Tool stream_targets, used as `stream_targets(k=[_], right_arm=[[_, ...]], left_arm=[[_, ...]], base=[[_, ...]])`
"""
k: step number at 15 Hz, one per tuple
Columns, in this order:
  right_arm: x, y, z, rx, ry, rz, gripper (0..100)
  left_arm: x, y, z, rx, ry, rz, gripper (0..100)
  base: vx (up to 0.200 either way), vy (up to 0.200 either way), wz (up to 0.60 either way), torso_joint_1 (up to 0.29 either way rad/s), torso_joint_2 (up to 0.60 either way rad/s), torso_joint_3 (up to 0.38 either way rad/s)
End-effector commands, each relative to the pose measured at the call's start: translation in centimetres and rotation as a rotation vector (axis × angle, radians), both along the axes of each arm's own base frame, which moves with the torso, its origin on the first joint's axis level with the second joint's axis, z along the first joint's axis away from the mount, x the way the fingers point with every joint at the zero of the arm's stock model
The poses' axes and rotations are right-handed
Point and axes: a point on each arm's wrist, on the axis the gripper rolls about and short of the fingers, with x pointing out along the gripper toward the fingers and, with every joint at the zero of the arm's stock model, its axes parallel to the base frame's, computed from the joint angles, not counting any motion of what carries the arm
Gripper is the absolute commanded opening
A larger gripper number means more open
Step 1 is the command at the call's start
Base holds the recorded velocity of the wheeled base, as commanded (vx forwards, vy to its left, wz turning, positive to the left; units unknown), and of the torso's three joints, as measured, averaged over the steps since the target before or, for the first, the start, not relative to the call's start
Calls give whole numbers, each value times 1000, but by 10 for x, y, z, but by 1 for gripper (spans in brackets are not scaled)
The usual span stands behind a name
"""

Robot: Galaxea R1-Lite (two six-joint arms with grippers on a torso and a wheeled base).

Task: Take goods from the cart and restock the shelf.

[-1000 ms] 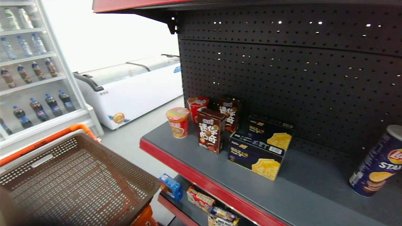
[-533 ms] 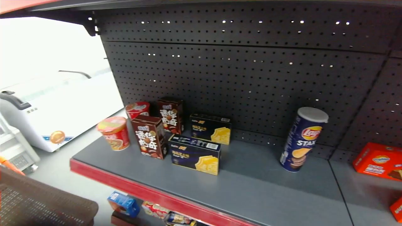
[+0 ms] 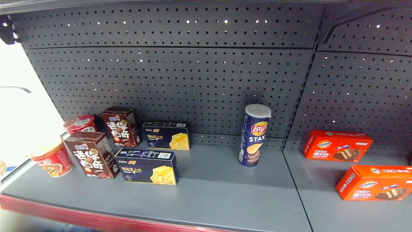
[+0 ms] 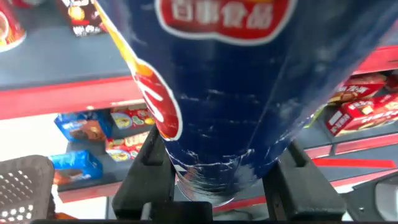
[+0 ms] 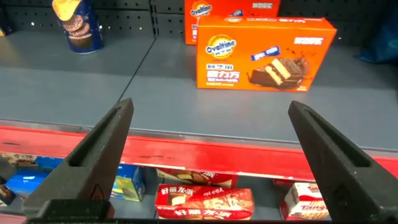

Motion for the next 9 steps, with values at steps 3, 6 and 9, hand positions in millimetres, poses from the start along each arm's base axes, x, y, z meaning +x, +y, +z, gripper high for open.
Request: stream_targets(k=[3, 6, 9], right_arm=[[0, 0, 0, 0, 0, 0, 100], [0, 0, 0, 0, 0, 3, 100], [0, 0, 0, 3, 0, 3, 100]], left_arm=[[0, 0, 1, -5, 3, -5, 0], [0, 0, 1, -28, 11, -1, 0], [1, 0, 1, -28, 24, -20, 0]], base=[[0, 0, 0, 0, 0, 0], [0, 0, 0, 0, 0, 0], [0, 0, -200, -1, 2, 1]])
